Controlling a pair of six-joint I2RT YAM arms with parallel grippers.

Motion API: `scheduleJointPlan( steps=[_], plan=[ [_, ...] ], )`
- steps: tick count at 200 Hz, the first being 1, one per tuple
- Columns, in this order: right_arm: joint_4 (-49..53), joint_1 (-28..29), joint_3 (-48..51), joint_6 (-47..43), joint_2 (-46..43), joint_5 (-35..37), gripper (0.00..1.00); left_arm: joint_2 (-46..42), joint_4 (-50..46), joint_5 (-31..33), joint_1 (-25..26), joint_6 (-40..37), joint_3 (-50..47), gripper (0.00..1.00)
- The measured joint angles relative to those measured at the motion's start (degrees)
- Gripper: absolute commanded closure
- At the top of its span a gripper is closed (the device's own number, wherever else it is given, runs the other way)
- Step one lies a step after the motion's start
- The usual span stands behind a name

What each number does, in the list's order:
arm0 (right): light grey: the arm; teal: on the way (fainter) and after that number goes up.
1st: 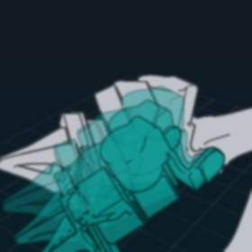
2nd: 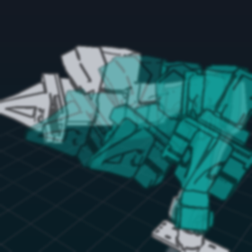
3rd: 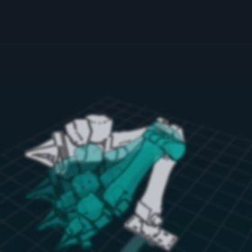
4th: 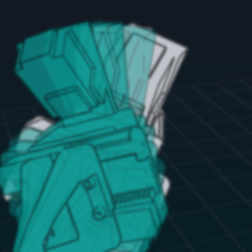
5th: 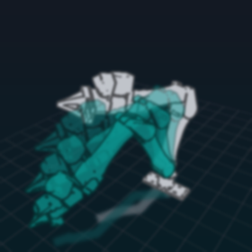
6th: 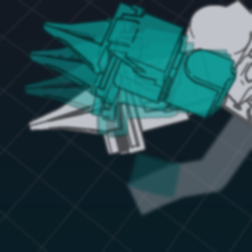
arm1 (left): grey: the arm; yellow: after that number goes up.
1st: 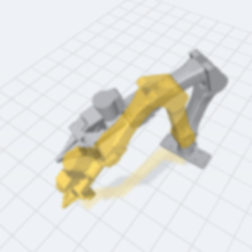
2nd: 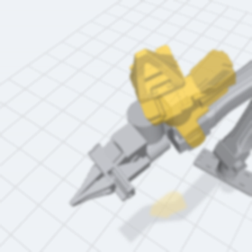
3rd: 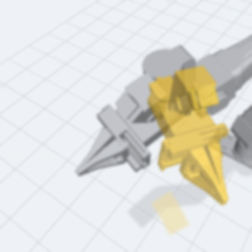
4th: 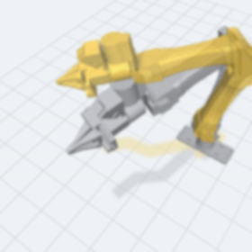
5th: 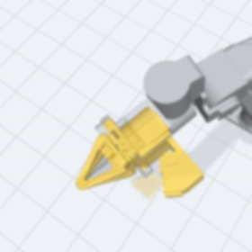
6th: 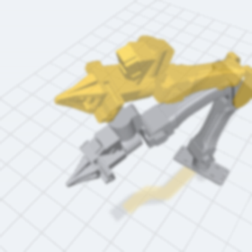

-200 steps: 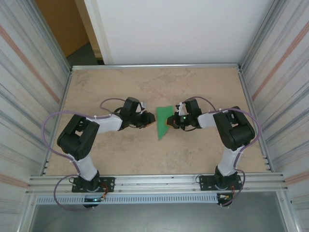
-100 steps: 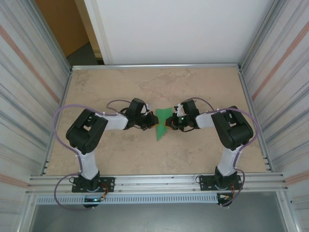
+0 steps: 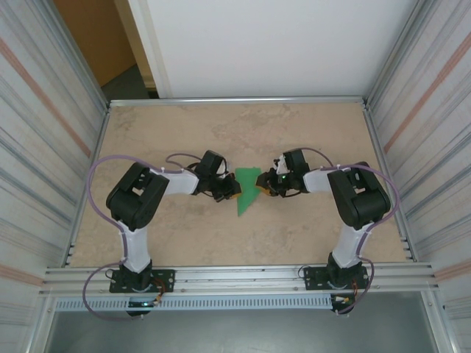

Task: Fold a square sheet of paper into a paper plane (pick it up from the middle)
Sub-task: Fold the wing for the fifth time at the center of the table.

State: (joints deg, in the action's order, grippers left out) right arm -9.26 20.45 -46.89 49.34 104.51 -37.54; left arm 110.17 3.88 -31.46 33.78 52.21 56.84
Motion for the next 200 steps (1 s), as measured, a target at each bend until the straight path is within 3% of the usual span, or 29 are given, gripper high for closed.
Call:
scheduleJointPlan(
  steps=[64,98,143,200],
  plan=[
    [3.87,-0.98,-3.89,-0.09,0.96,-0.22,0.82,0.28,-3.87,-0.02,0.09,-2.54,1.79,0.97],
    [6.16,-0.87,-4.68,-0.31,1.22,-0.22,0.95,0.57,-5.73,0.00,0.09,-4.04,3.06,0.94],
    [7.87,0.02,-4.68,0.68,1.20,0.74,1.00,-0.59,-7.10,1.42,0.09,-6.97,3.41,0.73],
    [8.02,1.75,-3.06,7.19,-2.73,5.46,1.00,-11.32,-7.39,8.66,3.21,-15.54,0.61,0.60]
  ],
)
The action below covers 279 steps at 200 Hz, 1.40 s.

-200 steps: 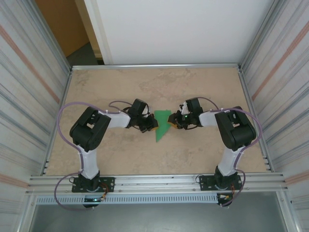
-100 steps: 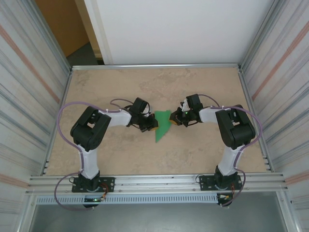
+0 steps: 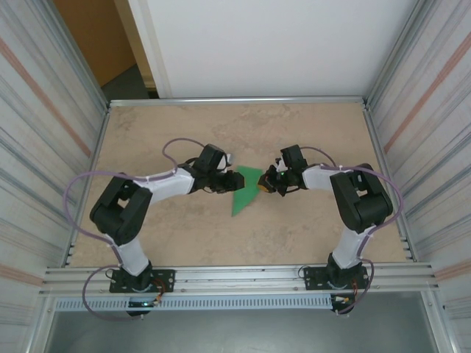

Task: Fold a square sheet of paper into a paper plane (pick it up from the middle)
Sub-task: Fold the wing for the fifth time at the center of the table.

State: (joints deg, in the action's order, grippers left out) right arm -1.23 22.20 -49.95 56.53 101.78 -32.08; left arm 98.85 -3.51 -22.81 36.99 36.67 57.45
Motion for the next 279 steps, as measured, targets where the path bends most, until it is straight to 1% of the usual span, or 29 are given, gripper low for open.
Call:
scheduleJointPlan(
  steps=[27,53,125,142,161,189,212,261,279],
  plan=[
    [-0.02,0.09,0.24,3.06,-2.12,1.55,1.00,-2.38,-0.35,4.59,2.91,-6.01,-1.33,0.53],
    [0.04,0.09,0.26,5.40,-2.84,2.32,1.00,-2.56,-1.05,9.70,6.01,-12.31,-1.51,0.50],
    [1.55,0.07,0.26,9.57,-3.15,2.21,1.00,-1.84,1.03,25.03,14.69,-29.49,-1.88,0.49],
    [1.64,-0.02,0.26,10.60,-3.34,2.03,1.00,-0.74,2.62,27.19,15.65,-32.48,-2.19,0.48],
    [1.79,-0.04,0.26,11.17,-3.41,1.81,1.00,0.26,5.05,28.28,15.87,-35.34,-3.52,0.46],
    [1.99,-0.09,0.26,12.04,-3.74,1.42,1.00,1.68,7.23,29.99,15.87,-38.38,-4.76,0.46],
    [2.40,-0.20,0.26,12.07,-4.04,0.87,1.00,2.29,8.96,31.69,15.91,-40.48,-5.11,0.49],
    [3.23,-0.46,0.26,12.09,-4.35,0.59,1.00,2.75,11.43,33.94,15.93,-43.28,-5.77,0.59],
    [3.50,-0.59,0.26,12.09,-4.35,0.57,0.94,2.91,12.17,34.01,16.00,-43.67,-5.79,0.65]
  ],
)
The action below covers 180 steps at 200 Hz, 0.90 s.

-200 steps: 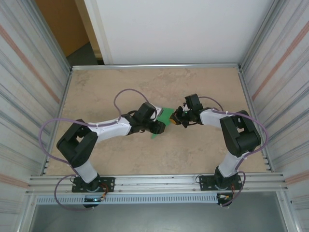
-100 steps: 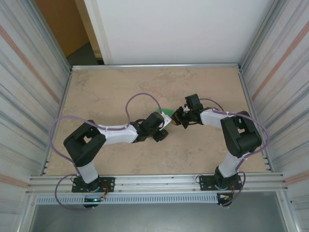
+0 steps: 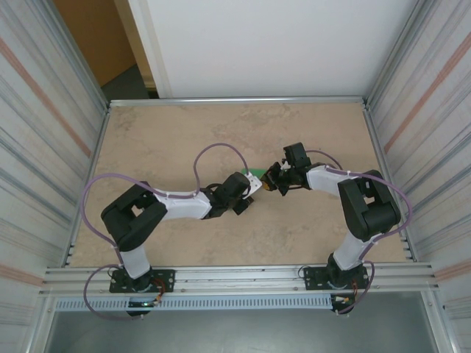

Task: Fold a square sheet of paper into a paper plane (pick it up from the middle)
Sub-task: Fold the wing for the fifth time at the center of the table.

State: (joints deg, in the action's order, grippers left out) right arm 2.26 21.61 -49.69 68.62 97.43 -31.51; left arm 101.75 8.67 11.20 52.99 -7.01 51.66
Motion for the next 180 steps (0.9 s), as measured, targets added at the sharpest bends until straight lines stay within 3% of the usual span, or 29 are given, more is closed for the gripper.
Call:
scheduleJointPlan(
  steps=[30,63,116,180],
  plan=[
    [0.96,-0.17,0.00,0.35,-0.11,0.11,0.65,1.16,0.68,-0.24,0.00,-0.44,0.00,0.75],
    [3.21,-1.60,0.00,-0.26,-2.67,1.33,0.51,2.25,0.70,-1.81,0.00,-0.04,0.00,0.79],
    [6.95,-5.53,0.00,-4.31,-7.87,4.92,0.49,2.29,3.74,-10.10,-2.84,5.70,-1.92,0.79],
    [8.55,-5.77,1.18,-8.13,-9.38,6.38,0.47,2.29,8.02,-21.86,-7.87,14.62,-4.24,0.79]
  ],
)
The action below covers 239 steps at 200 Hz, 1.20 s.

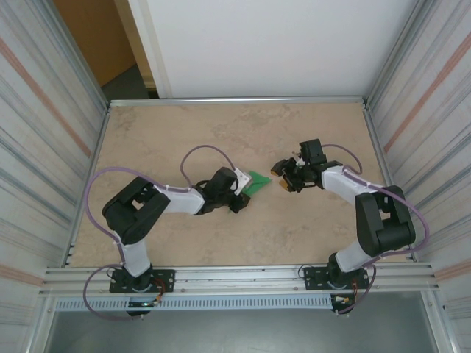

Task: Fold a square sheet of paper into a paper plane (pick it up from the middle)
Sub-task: Fold the wing for the fifth time at the center of the table.

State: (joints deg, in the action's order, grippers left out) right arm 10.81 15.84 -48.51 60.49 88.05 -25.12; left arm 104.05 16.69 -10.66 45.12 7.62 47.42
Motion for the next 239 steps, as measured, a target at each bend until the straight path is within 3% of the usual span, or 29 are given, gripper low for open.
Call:
scheduleJointPlan(
  steps=[41,136,183,239],
  plan=[
    [-0.02,1.31,0.70,-4.68,-0.11,-0.15,0.42,0.00,1.18,-4.90,-1.68,2.56,-0.83,0.79],
    [2.54,2.27,-1.44,-5.92,0.46,-0.13,0.38,-0.02,3.06,-7.50,-2.49,1.42,-1.62,0.81],
    [4.66,3.82,-3.37,-7.52,1.86,1.38,0.36,-0.11,8.81,-13.75,-5.70,3.23,-4.37,0.81],
    [5.18,5.88,-5.14,-20.20,2.67,1.92,0.37,0.17,10.64,-20.06,-6.84,4.55,-4.28,0.81]
  ],
)
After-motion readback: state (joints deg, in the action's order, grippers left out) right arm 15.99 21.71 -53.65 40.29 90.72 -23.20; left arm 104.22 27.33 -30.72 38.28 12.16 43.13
